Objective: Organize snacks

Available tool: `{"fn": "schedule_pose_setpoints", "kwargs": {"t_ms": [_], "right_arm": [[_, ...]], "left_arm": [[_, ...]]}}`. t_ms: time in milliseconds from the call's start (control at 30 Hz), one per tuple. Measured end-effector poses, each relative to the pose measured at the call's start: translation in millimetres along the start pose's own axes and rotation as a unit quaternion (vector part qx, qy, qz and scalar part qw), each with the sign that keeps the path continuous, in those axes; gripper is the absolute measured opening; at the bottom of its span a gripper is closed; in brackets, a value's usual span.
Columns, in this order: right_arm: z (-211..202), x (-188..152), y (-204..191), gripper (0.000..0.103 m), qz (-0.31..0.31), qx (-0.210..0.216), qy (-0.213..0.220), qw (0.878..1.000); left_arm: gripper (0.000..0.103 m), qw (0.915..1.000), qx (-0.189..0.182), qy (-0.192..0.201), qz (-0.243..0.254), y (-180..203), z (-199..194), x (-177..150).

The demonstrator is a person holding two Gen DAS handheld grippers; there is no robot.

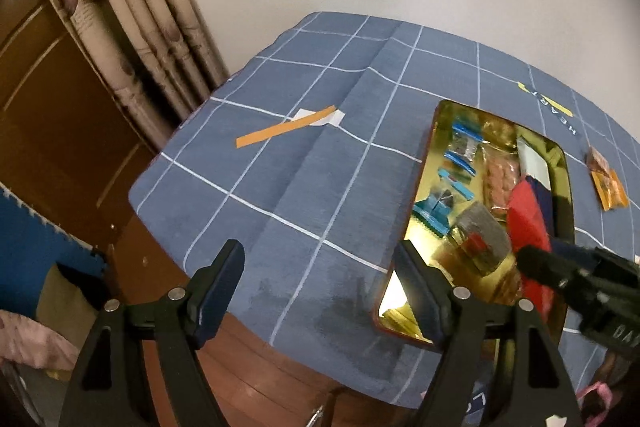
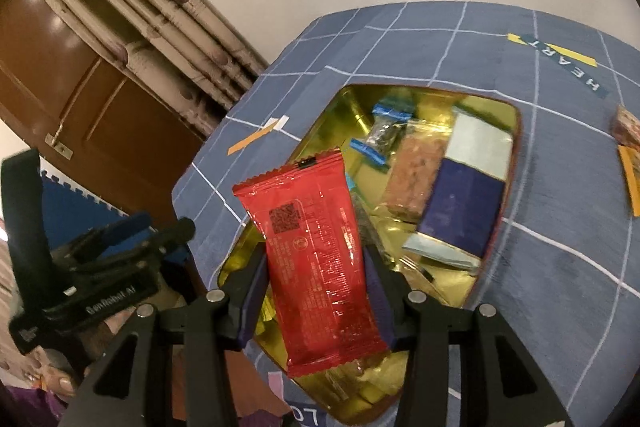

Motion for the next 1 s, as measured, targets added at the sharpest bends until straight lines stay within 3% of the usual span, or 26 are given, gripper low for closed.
{"fn": "schedule_pose_setpoints", "kwargs": {"t_ms": [500,1000], "right_arm": [[50.8,4.7,-16.2,0.047,-0.048,-0.056,-0.042,0.996],[62.4,7.1,-24.0,0.049,-0.054,-0.053,-0.047,0.996]], "left_arm": [[0.078,0.9998,0.014,0.007,0.013,4.4,-1.0,0.2],[0.079,0.9996,0.020,0.005,0.021,7.6,-0.1,-1.1]]}}
Point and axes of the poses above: each gripper's, at about its wrist camera, not at the fingertips, and z roughly the way its jaws point, y to its right, x to its top, the point moved 10 cm from there along z, roughly the way its jaws point, and after that the axes turned 14 degrees about -y, right-handed, at the moved point
